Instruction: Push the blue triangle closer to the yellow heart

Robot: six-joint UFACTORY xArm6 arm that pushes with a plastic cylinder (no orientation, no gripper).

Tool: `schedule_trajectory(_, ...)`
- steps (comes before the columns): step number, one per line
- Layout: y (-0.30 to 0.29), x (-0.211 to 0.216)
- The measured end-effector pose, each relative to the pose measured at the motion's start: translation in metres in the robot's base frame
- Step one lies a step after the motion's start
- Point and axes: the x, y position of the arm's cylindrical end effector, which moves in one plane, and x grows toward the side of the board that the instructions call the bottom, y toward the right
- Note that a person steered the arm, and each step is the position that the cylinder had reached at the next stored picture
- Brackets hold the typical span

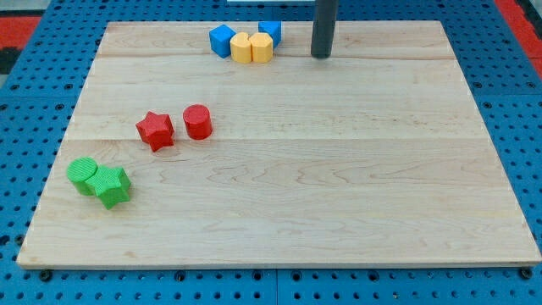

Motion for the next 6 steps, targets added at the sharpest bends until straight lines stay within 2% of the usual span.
schedule_trajectory(1, -0.013, -0.040)
schedule_trajectory(2, -0.047, -0.046)
schedule_trajectory(4, -0.109, -0.030)
schedule_trajectory(5, -0.124, -0.017)
schedule_trajectory(6, -0.124, -0.028)
